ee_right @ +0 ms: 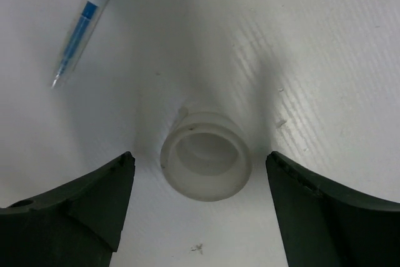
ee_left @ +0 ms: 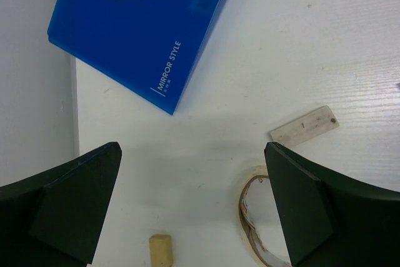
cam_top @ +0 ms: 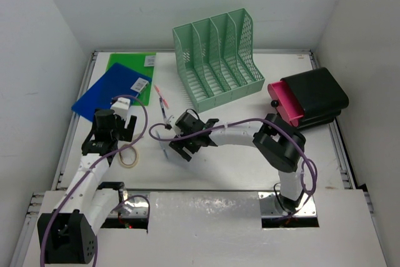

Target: Organize the desk

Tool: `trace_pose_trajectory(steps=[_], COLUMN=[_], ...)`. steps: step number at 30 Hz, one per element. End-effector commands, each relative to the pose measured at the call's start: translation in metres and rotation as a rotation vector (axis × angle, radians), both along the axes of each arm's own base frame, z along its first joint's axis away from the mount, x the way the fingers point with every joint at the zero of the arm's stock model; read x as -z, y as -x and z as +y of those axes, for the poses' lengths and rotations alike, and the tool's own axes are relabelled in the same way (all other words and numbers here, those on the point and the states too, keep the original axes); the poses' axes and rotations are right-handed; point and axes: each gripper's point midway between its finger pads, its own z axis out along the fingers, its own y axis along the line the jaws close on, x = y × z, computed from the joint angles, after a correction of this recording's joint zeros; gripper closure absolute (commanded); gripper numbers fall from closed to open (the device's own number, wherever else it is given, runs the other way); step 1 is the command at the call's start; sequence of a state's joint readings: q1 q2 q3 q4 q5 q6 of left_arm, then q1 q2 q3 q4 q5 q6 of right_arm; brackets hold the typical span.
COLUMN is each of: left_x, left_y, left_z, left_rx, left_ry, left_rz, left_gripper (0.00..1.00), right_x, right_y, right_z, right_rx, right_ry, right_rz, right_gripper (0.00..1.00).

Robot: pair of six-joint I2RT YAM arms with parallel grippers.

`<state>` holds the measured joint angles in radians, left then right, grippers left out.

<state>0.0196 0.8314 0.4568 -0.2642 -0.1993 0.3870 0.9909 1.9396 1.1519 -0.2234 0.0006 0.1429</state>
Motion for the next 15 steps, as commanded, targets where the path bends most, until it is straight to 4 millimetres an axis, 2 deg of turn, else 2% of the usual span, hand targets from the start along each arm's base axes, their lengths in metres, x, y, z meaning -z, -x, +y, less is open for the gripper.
trace_pose_trajectory(steps=[1,2,3,6,7,9,11,13,15], left_x=[-0.014,-0.014,-0.015,-0.014,-0.015,-0.015,-0.015,-0.015,-0.015], left_y=[-0.009,-0.009,-0.009,-0.009,-0.009,-0.009,-0.009,-0.009,-0.009], left_z=[0.004,0.004,0.004,0.004,0.004,0.004,0.003,0.003,0.004], left_rx=[-0.024,-0.023,-0.023,-0.025,-0.023,-0.023,-0.022,-0.022,-0.023], left_ry=[0.003,0.004,0.004,0.004,0.004,0.004,0.005,0.005,0.004], left_rz=[-0.06,-0.06,-0.063,-0.063,-0.066,-0.065,-0.065,-0.065,-0.065], left_gripper=[0.01,0.01,0.01,0.01,0.01,0.01,0.01,0.01,0.01], right_x=[-0.017,-0.016,-0.017,-0.019,-0.021,-0.028,-0.034,-0.052,-0.069], right_y=[-0.021,-0.023,-0.025,-0.025,-0.026,-0.026,-0.023,-0.022,-0.027], right_z=[0.009,0.007,0.006,0.004,0.003,0.001,0.001,0.001,-0.007], right_rx=[0.041,0.046,0.055,0.059,0.063,0.06,0.053,0.051,0.067], right_ry=[-0.01,0.004,0.01,0.014,0.017,0.012,0.0,-0.03,-0.02], right_rz=[-0.075,-0.08,-0.089,-0.097,-0.104,-0.11,-0.106,-0.119,-0.158], right_gripper=[0.23,0.28,0.38,0.52,0.62,0.7,0.71,0.71,0.71])
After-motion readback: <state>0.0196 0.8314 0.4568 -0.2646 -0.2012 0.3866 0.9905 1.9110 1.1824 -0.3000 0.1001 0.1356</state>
